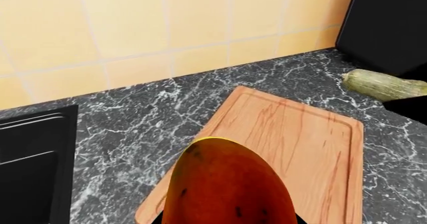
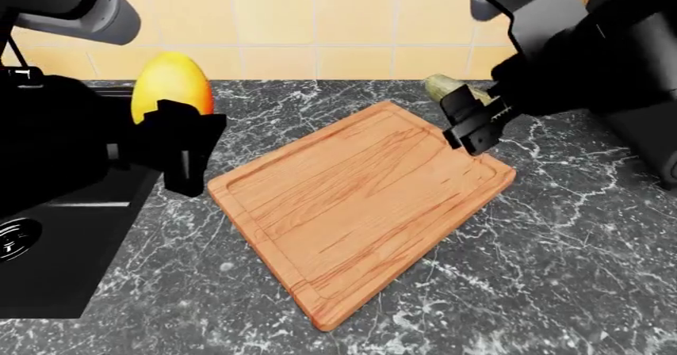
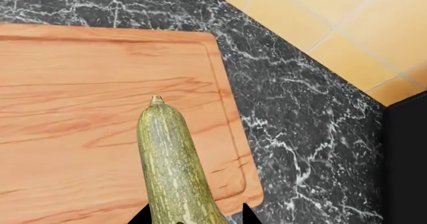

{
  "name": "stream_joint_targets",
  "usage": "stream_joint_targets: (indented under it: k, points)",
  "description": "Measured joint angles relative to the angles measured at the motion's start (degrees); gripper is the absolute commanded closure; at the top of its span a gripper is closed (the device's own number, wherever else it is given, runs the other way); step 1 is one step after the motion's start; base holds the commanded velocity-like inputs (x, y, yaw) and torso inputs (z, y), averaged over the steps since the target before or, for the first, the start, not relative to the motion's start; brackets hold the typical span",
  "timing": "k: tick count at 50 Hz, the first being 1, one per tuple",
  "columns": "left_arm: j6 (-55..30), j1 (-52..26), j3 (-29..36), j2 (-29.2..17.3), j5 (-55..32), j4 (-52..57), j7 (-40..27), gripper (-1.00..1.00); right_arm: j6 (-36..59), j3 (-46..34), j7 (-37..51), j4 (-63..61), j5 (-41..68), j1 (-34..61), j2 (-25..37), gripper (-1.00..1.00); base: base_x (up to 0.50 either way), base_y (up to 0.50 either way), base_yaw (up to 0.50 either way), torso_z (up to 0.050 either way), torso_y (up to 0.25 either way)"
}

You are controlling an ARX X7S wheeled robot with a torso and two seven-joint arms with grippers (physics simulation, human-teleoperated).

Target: Pick up the fruits and vegetables and place them in the sink. Turn on the sink faucet to wash them. Then turn the sink off and put them in the tray.

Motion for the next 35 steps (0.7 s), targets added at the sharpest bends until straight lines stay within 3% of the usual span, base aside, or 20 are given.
stream_joint_targets:
  k: [15, 35]
  points:
    - [0.1, 0.8, -0.2, -0.1, 0.6, 0.0, 0.9, 1.0, -2.9, -5.3, -11.3, 14.0, -10.9, -3.1, -10.9, 1.0, 0.0, 0.0, 0.0, 0.001, 0.001]
    - [0.6, 2.2, -0.5, -0.8, 1.4, 0.3, 2.2, 1.0, -8.3, -10.3, -20.1, 27.5, -19.6, -8.4, -18.5, 1.0, 0.0, 0.0, 0.0, 0.001, 0.002]
